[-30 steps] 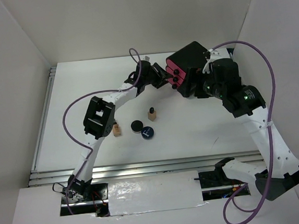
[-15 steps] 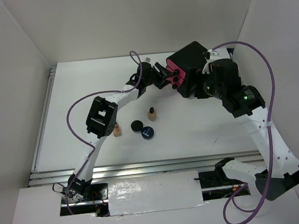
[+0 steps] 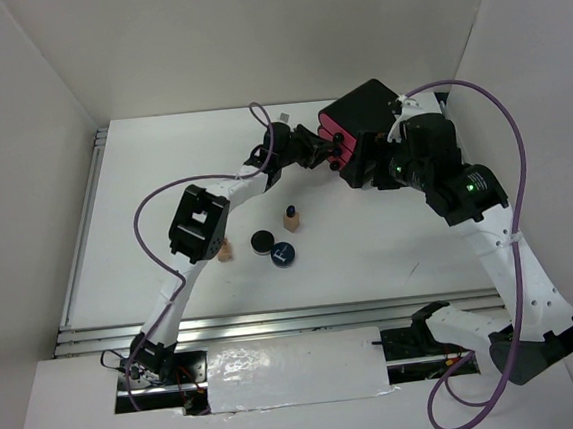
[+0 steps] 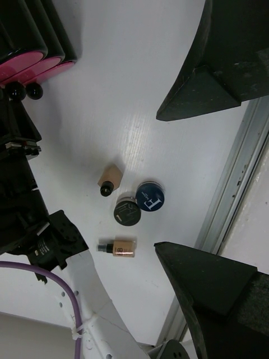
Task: Organize the makeup
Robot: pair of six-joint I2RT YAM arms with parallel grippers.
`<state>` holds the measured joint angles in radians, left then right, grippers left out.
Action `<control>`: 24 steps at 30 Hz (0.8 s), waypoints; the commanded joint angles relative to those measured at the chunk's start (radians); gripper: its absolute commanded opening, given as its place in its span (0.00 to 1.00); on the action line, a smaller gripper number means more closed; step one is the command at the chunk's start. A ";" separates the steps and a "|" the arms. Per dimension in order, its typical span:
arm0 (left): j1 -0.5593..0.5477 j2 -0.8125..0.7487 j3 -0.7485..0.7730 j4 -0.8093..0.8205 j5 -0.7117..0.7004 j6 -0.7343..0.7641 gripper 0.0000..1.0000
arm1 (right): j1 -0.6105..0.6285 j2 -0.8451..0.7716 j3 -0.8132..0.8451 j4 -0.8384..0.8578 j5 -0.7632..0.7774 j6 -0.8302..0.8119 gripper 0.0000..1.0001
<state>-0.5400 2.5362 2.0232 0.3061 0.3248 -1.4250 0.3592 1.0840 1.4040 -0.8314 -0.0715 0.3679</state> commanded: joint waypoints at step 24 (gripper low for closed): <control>0.002 -0.031 -0.087 0.137 0.025 -0.029 0.22 | -0.005 -0.013 0.007 0.005 0.001 -0.017 0.97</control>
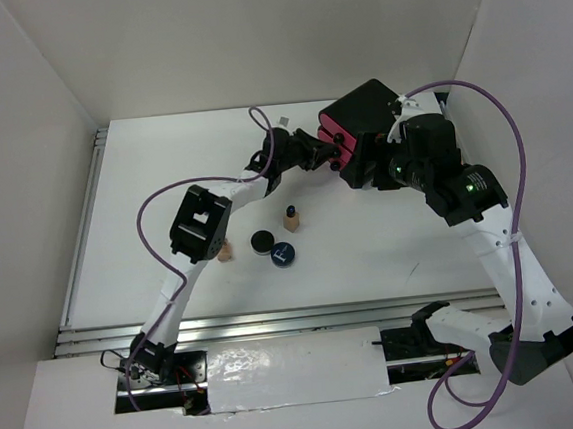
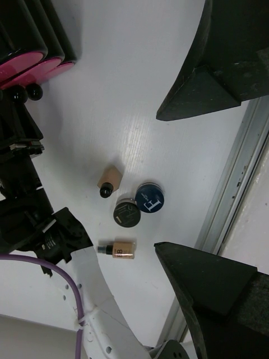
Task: Organize the makeup
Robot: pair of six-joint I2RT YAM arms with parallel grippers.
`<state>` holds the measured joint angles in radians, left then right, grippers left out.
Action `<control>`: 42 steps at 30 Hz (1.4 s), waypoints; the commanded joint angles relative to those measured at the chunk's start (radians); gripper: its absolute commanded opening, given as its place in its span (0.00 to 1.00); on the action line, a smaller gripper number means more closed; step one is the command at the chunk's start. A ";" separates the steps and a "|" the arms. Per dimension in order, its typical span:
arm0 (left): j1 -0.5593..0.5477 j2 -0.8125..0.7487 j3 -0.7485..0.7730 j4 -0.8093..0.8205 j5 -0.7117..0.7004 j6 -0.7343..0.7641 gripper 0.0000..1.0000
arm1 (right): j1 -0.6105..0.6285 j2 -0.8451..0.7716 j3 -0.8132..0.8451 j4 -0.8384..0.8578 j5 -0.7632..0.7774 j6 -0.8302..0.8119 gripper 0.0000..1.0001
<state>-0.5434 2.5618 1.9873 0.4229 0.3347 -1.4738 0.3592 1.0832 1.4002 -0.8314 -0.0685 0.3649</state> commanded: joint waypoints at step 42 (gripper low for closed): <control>0.212 -0.620 -0.268 -0.867 -0.333 0.581 0.99 | 0.210 0.227 0.007 0.023 -0.007 -0.043 0.96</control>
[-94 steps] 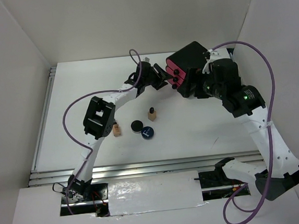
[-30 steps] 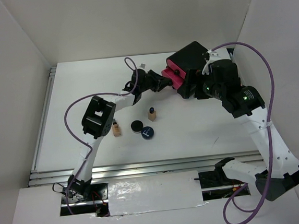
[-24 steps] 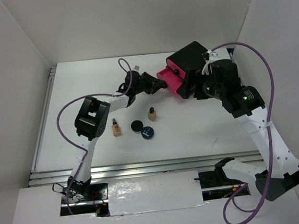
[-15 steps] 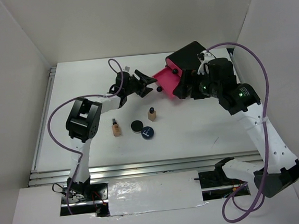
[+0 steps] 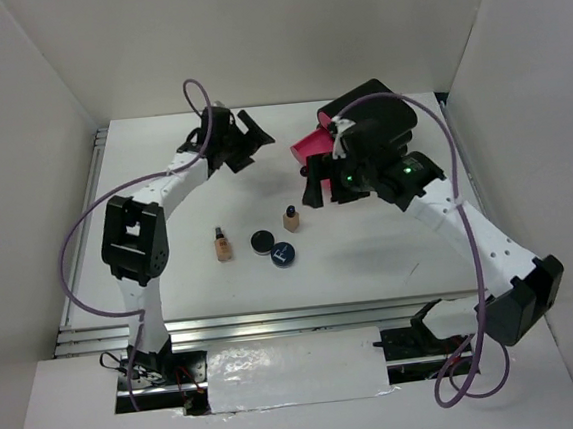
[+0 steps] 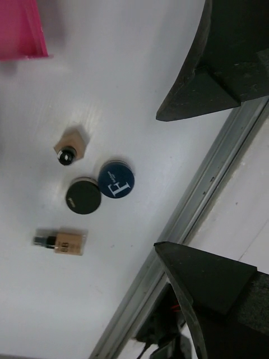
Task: Organize the makeup
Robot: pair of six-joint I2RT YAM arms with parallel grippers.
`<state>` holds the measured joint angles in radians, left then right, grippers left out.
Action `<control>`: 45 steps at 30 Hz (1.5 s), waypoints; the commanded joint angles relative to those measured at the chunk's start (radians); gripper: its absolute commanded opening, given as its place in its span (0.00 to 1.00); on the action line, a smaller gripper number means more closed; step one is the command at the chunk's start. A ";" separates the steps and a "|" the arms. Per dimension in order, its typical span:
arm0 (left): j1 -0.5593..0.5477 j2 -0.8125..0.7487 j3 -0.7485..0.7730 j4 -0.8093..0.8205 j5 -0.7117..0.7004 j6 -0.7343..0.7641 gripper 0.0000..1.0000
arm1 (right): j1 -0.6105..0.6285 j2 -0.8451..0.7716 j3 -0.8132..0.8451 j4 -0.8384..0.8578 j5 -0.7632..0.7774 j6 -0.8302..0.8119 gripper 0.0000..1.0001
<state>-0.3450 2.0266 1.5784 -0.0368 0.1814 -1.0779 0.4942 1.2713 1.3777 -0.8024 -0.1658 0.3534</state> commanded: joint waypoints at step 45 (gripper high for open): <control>0.268 -0.542 -0.167 -0.750 -0.092 0.523 0.99 | 0.449 0.465 -0.125 0.353 0.269 -0.073 0.51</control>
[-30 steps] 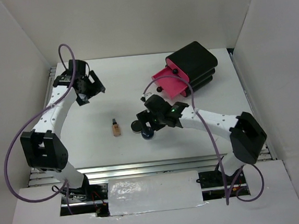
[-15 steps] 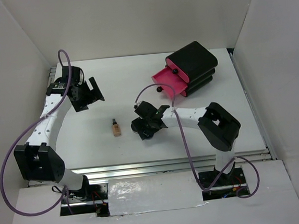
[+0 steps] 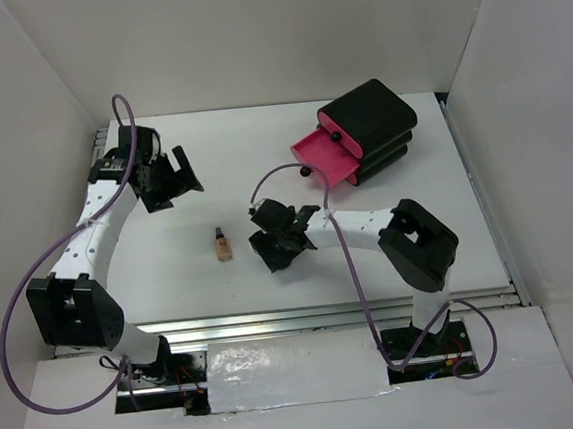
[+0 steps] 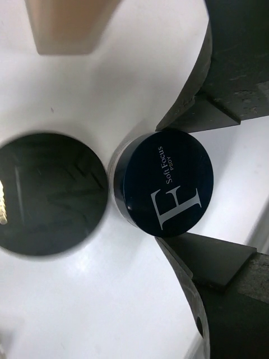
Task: Organize the makeup
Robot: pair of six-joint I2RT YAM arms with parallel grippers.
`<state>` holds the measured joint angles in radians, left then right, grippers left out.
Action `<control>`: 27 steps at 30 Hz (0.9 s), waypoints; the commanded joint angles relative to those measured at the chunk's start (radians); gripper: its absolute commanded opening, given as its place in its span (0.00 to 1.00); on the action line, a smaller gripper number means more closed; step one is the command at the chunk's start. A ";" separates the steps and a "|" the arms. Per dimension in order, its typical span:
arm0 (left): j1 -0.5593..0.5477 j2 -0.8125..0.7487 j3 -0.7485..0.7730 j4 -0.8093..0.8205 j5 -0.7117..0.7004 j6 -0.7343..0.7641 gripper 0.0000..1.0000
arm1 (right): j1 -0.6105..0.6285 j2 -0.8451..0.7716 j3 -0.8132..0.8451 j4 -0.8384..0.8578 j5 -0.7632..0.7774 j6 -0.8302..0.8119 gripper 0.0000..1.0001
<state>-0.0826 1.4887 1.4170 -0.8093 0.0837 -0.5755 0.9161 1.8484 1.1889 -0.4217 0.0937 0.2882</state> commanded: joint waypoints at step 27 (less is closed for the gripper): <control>-0.258 0.096 0.056 -0.028 -0.118 0.169 0.99 | -0.465 0.310 0.923 -0.428 0.182 -0.060 0.53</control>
<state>-0.3313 1.5681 1.4273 -0.8360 -0.0517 -0.4549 0.4492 2.1971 2.0846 -0.8436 0.2558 0.2443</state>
